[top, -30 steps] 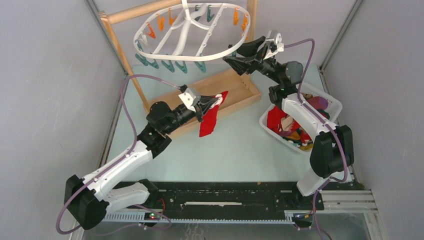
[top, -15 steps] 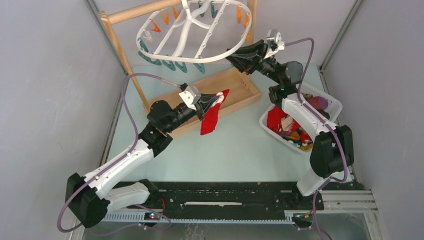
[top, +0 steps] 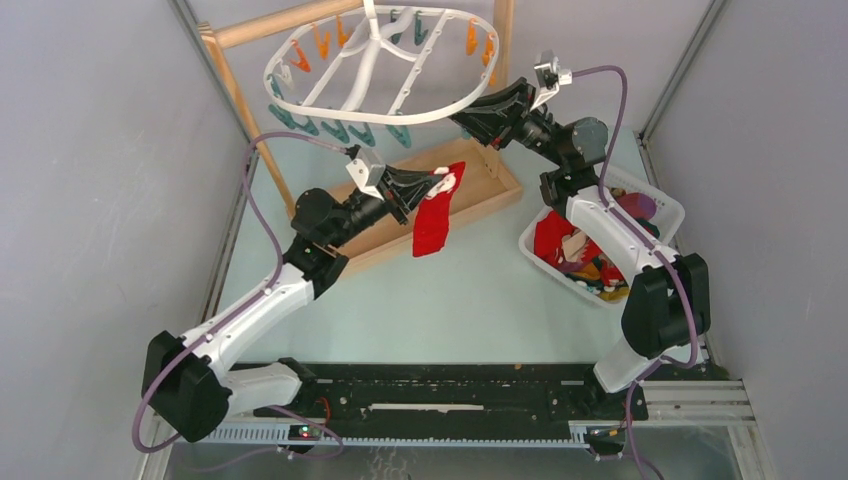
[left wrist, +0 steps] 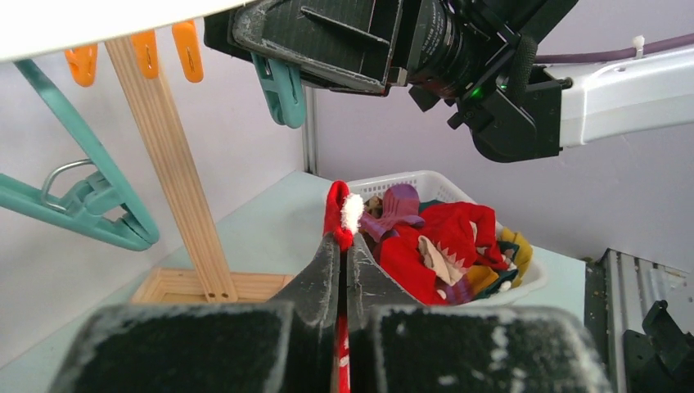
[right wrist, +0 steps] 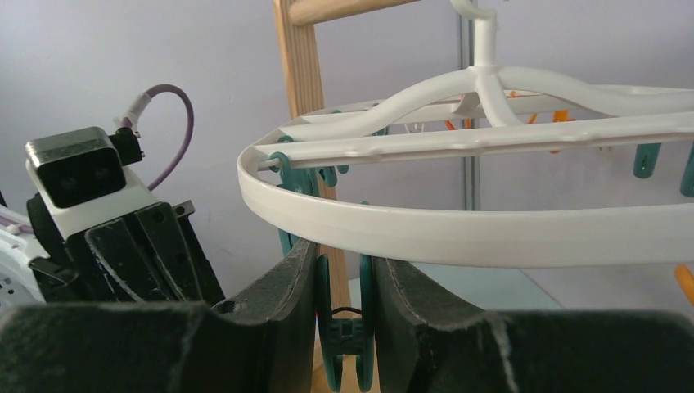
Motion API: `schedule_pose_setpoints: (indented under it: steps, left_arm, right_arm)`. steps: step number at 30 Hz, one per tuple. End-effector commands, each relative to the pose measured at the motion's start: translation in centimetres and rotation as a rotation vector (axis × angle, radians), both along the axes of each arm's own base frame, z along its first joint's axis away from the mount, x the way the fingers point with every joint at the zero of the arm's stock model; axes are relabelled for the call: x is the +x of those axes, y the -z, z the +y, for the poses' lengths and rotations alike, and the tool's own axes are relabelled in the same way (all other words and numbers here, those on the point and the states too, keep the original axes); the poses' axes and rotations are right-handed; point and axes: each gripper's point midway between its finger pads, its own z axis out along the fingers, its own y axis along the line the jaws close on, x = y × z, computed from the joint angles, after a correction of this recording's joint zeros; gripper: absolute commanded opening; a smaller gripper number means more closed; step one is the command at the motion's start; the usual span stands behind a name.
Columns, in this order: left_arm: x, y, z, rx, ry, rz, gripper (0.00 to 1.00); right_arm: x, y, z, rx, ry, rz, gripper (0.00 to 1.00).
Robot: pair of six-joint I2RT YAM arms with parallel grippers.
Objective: Clip the socks to the hanger
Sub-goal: Open the clamp at the hanger, then clamp the sock onto the hanger.
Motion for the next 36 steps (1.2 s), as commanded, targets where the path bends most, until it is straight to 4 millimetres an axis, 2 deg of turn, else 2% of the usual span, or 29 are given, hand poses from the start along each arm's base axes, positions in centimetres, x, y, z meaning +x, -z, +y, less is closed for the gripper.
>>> schedule_pose_setpoints:
  steps: [1,8,25,36]
  left_arm:
    - [-0.9,-4.9,0.3,-0.098,0.053,-0.077,0.0]
    - [-0.6,-5.9,-0.6,-0.118,0.104,-0.084,0.0]
    - [0.4,-5.3,-1.1,-0.125,0.115,-0.04,0.0]
    - [0.4,-6.7,-1.1,-0.164,0.141,-0.046,0.0]
  right_arm:
    - [-3.0,-3.6,-0.2,0.037,-0.056,-0.026,0.2]
    - [-3.1,-3.8,-0.3,0.048,-0.066,0.036,0.19]
    - [-3.7,-3.4,0.1,0.046,-0.098,0.11,0.17]
    - [-4.0,-3.1,0.3,0.037,-0.113,0.111,0.17]
